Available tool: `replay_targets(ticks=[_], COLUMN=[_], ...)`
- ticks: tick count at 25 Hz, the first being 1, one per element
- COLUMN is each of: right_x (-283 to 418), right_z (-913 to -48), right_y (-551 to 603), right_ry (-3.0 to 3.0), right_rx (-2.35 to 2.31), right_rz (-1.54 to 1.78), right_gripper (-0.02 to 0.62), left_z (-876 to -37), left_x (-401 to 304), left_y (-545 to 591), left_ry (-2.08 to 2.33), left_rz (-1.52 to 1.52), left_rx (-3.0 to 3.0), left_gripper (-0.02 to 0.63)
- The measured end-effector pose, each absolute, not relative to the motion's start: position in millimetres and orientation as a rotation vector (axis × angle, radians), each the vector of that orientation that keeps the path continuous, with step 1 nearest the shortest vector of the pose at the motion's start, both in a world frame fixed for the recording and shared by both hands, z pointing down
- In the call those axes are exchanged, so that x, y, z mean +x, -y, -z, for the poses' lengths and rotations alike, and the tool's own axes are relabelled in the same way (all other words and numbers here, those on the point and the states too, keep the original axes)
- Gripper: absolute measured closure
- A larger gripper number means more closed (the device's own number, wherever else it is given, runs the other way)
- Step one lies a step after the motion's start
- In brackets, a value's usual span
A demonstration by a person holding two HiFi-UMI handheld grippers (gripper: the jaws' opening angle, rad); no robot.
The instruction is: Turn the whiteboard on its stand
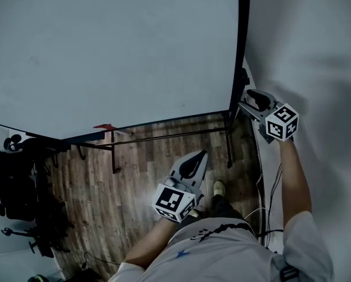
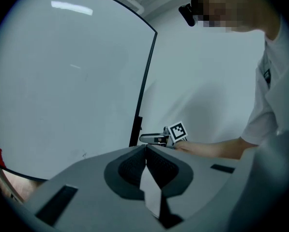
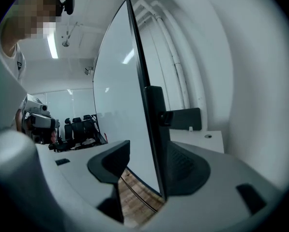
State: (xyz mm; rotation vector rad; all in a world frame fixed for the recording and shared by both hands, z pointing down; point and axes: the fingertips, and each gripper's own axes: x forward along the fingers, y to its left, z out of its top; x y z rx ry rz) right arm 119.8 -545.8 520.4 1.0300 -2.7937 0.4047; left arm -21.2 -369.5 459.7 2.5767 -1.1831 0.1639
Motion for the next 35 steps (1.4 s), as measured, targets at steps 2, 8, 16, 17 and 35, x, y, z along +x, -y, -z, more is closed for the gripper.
replay_targets(ticks=[2,8,16,17,35], right_x=[125,119,101,97,71], right_z=[-525,-541,-551,-552,-561], right_y=[553,561,586,589,576], right_ry=[2.787,2.794,2.847,2.855,2.852], right_rx=[1.039,0.959,0.755,0.71,0.471], right_rz=[-0.406,-0.425,-0.448,-0.456,-0.338], right_gripper=[0.37,0.36,0.348,0.347,0.4], left_z=[-457,-458,-465,-467,-485], left_x=[-10,22,51,52,19], left_y=[385,418,437,437,415], left_ry=[1.175,1.154,1.094,1.093,1.165], left_rz=[-0.145,-0.141,-0.186,-0.195,-0.256], left_rx=[2.585,2.61,2.631,2.628,2.549], left_gripper=[0.594,0.594,0.594,0.594,0.594])
